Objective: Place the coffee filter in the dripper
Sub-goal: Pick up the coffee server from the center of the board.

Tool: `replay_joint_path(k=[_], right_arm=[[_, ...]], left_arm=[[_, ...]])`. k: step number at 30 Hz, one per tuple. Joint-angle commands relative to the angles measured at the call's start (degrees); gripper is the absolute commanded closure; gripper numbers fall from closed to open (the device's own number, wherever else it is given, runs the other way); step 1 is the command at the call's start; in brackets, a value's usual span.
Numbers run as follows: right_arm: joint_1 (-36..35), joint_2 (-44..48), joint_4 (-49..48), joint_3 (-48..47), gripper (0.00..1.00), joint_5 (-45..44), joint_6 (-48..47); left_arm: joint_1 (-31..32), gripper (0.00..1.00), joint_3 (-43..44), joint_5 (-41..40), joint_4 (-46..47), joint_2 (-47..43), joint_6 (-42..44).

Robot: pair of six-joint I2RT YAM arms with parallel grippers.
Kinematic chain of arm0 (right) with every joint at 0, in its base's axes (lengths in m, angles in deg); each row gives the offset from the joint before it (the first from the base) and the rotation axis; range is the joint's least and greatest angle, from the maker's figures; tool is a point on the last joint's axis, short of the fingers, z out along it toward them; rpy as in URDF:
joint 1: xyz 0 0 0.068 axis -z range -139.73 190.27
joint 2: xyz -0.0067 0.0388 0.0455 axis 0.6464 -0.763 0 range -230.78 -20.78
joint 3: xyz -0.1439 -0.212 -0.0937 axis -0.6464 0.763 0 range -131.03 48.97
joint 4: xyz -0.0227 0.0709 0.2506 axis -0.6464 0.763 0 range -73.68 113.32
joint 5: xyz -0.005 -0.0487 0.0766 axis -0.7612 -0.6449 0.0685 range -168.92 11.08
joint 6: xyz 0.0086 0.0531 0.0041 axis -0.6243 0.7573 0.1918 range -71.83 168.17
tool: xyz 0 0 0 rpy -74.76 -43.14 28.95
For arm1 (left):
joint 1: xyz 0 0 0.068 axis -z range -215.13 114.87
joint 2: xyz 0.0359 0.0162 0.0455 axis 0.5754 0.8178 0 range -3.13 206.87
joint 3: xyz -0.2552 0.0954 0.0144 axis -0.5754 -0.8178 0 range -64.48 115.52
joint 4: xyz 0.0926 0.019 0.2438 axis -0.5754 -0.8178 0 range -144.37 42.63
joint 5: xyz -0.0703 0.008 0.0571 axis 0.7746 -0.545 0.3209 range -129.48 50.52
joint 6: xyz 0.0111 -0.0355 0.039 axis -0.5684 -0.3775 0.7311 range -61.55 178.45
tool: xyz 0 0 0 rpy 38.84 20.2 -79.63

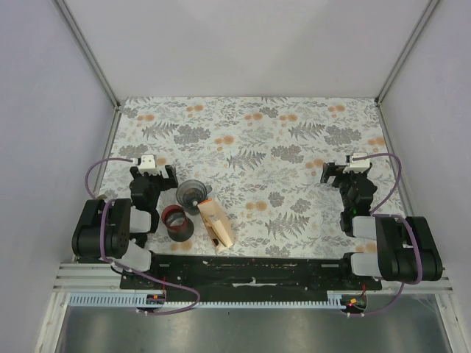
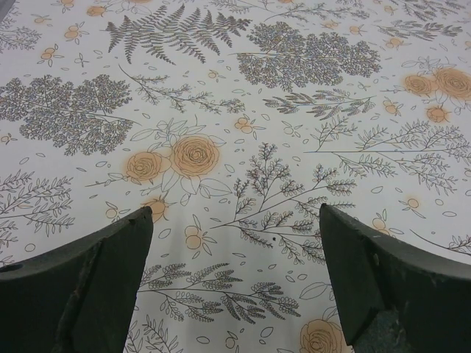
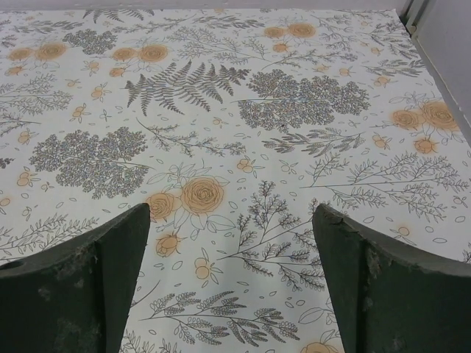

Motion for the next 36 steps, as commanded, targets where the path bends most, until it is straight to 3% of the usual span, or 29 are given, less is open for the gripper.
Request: replay_joint_path(k=[1,3,7,10,15,18,20,24,27,28,30,36], right_arm=[[-0.05,-0.02,-1.24,-1.67,0.02,1.54,-0.92],[-0.14,1.63,2.25,-3.07,0.02,4.09,-2.05],[-0.14,10.85,26.82,-13.42,0.02,4.63,0.12],[-0.14,15.26,38.8,-20.98,0.02,11.19,3.12],[-0.93,18.69,56.83,-33.03,0.02,22.36,6.82],[-5.05,20.54,64.65,-37.52,0.02,25.27,5.68],[-6.54,21.86,68.7,-40.07,0.02,27.03,4.45],[-8.04,24.4,75.65,-43.07,0.02,30.29,2.08],[-8.66,25.99,78.74,-43.68,0.02,31.96,1.19],[-8.92,26.52,78.92,-43.69,0.02,32.22,1.11],[-9.54,27.13,78.92,-43.6,0.02,32.75,1.19],[-10.24,27.84,78.22,-43.42,0.02,32.4,-0.56]], left_arm=[[0.27,0.0,0.93,0.66,2.79,-0.15,2.09],[0.27,0.0,0.93,0.75,2.71,-0.14,2.09],[0.18,0.0,0.93,0.83,2.71,-0.23,2.09],[-0.08,0.0,1.02,1.19,1.93,-2.15,1.83],[-0.87,0.0,19.88,4.25,-35.46,-12.7,2.09],[-0.88,0.04,34.81,11.36,-58.04,-14.73,6.72],[-0.88,0.09,44.13,18.2,-74.73,-15.09,12.17],[-0.88,0.25,60.58,31.39,-111.63,-14.21,30.95],[-0.79,0.3,66.84,32.48,-135.13,-13.94,47.56],[-0.79,0.29,67.11,31.69,-140.68,-14.64,51.18],[-0.53,0.18,65.46,29.32,-147.21,-17.09,57.26],[0.62,0.11,56.58,24.92,-146.72,-25.8,62.2]])
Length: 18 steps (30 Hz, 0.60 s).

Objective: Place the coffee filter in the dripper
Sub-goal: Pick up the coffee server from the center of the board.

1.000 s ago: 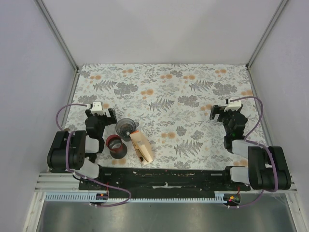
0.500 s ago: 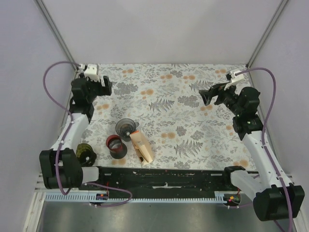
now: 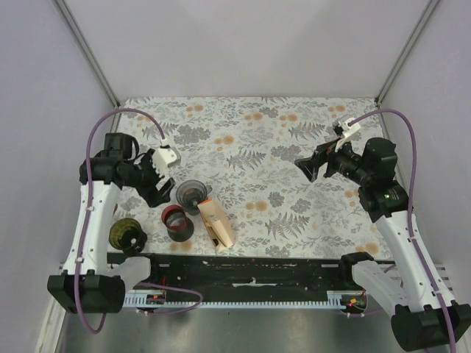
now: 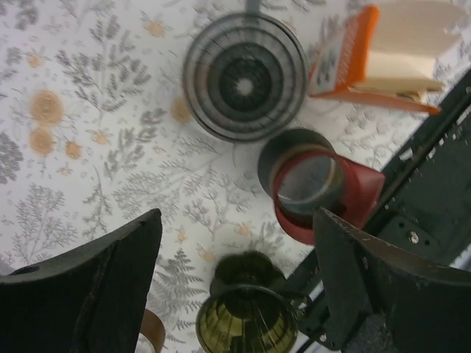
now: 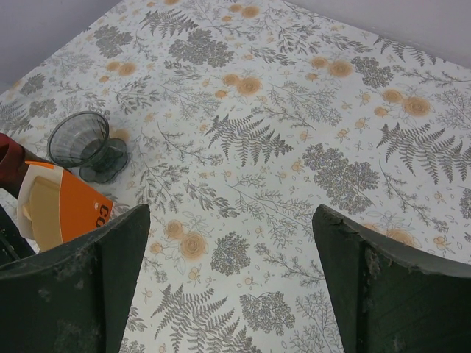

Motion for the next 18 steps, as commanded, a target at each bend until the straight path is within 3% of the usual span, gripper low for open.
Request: replay_joint_path(k=[1,7,12,15,18], right_arm=[[-0.34,0.89,0.4,-2.11,0.02,1.54,-1.48],[-0.6,1.85,0.41,-1.5,0.02,1.54,-1.66],[-0.61,2.03,0.32,-1.41,0.02,1.36,-1.66],[-0.61,2.38,0.32,-1.15,0.02,1.37,-1.66],[-0.61,2.38,0.32,-1.14,0.02,1.1,-1.83]], left_arm=[[2.55,0.11,-4.34,-1.86,-11.99,-5.24,9.81],[4.68,0.14,-11.2,-4.49,-6.89,-3.75,7.62],[8.9,0.22,-14.37,-9.85,0.85,-2.43,0.33],[11.1,0.33,-15.6,-10.03,1.99,-2.08,-1.26],[11.63,0.57,-16.05,-8.29,1.91,-2.43,-1.44]])
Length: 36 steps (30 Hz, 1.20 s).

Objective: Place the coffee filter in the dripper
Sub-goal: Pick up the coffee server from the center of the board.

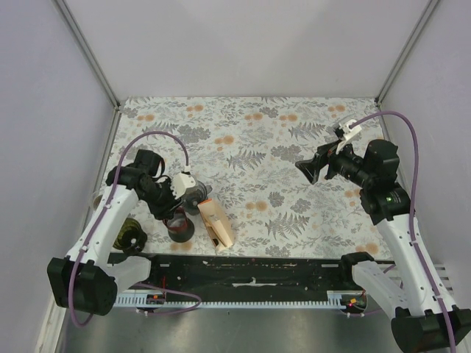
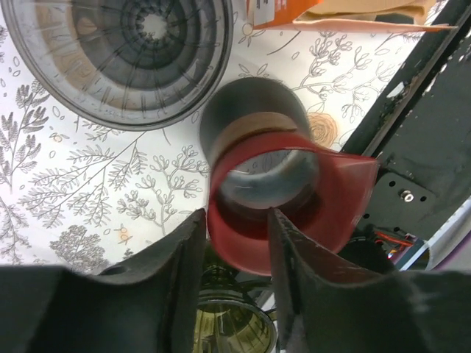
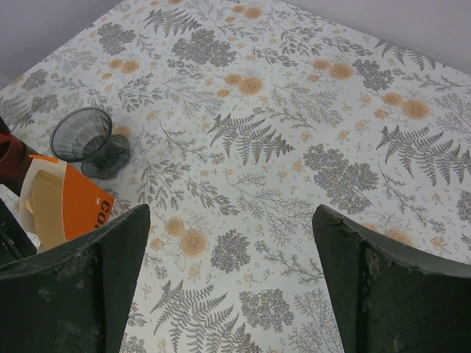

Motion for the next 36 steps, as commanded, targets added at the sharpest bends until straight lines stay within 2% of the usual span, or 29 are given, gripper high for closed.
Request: replay_joint_path(k=[1,3,4,11,17,23,29,31,36], right_arm=[[-0.34,1.12,-0.78,-1.21,0.02,0.29,-0.78],[-0.26,1.29,-0.6,-1.3,0.02,0.03,-0.87],[-0.26,1.29,-0.6,-1.39,0.02,0.03,-0.79],[-0.34,1.12,-0.69,-1.47,0.02,0.47,-0.78],[-0.34,0.59,-0.6,-1.83,0.02,1.96,-0.7],[-0.34,0.68,-0.6,-1.91,0.02,2.49,-0.7],[-0.34,0.06,-0.6,-1.83,0.02,1.96,-0.7],[-0.43,0.24,-0.34,-1.56,0.02,1.7,-0.7],[-0.43,0.33,-0.25,-0.86,0.02,0.82,-0.87]], left_arm=[[0.83,0.7,0.37,1.51,1.54,-0.59,-3.08],[0.83,0.94,1.6,2.49,0.13,-0.68,-3.43],[0.83,0.98,2.21,2.4,-0.66,-0.77,-3.78],[0.83,0.98,8.71,-2.25,-7.25,-3.32,-3.78],[0.13,0.98,18.2,-11.65,-2.88,-2.28,-10.97],[-0.31,0.98,33.75,-12.19,3.28,8.79,-24.24],[0.82,0.98,47.2,-8.41,13.56,24.69,-41.9],[2.66,0.98,49.32,-8.93,16.02,29.26,-46.74],[10.4,0.98,49.33,-15.61,21.21,36.83,-50.89]])
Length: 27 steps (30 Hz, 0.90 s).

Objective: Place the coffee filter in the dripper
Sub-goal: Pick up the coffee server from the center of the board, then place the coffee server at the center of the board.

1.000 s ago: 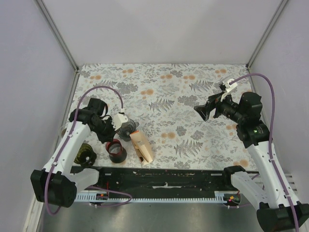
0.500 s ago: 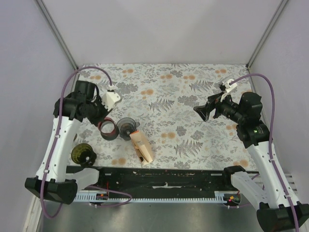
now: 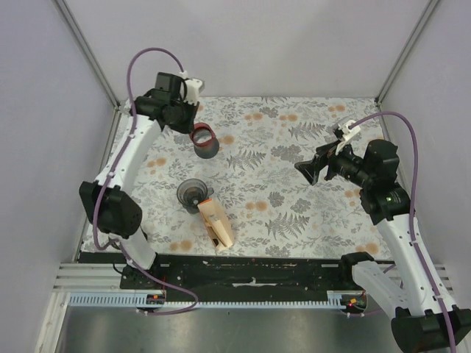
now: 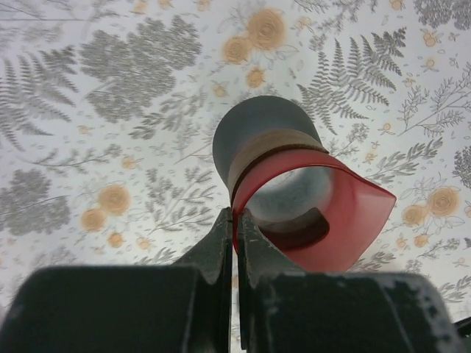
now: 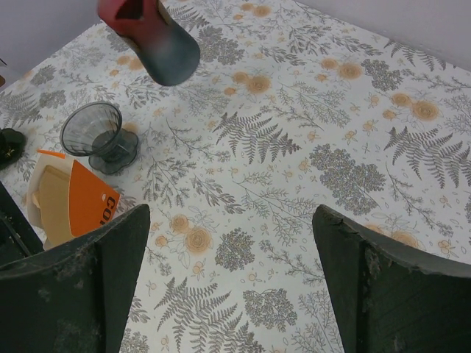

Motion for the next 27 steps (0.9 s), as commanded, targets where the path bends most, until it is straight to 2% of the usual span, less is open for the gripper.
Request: replay_joint_path(k=[1,8,13,14,15,18,20,23,27], right_arm=[[-0.41,0.04,-0.71,-0.86,0.02,-0.56,-0.52],[-0.41,-1.01,-0.53,-0.86,0.02,-0.65,-0.52],[-0.32,-1.45,-0.53,-1.03,0.02,-0.56,-0.61],[-0.41,-1.45,-0.53,-1.04,0.02,-0.56,-0.61],[-0.41,-1.54,-0.53,-1.04,0.02,-0.47,-0.61],[-0.41,-1.54,-0.44,-1.04,0.02,-0.38,-0.61],[-0.41,-1.37,-0.27,-1.04,0.02,-0.21,-0.7],[-0.5,-1.1,-0.27,-1.12,0.02,-0.03,-0.61],[-0.41,-0.84,-0.18,-1.04,0.02,0.5,-0.61]], left_arm=[[7.37,0.98,2.1,-4.14,6.68,5.36,-9.1],[10.02,0.98,5.0,-5.55,7.13,15.04,-12.53],[10.54,0.98,4.73,-5.29,7.57,17.59,-11.48],[10.37,0.95,4.65,-4.59,7.39,17.77,-11.21],[10.54,0.89,4.73,-3.89,7.22,17.86,-10.95],[10.46,0.5,5.35,-2.57,5.73,17.6,-9.72],[10.37,0.36,7.1,-2.56,4.24,16.72,-9.8],[10.19,0.25,10.09,-1.87,1.77,13.22,-6.03],[9.58,0.21,10.72,-0.8,-3.67,4.79,1.07]])
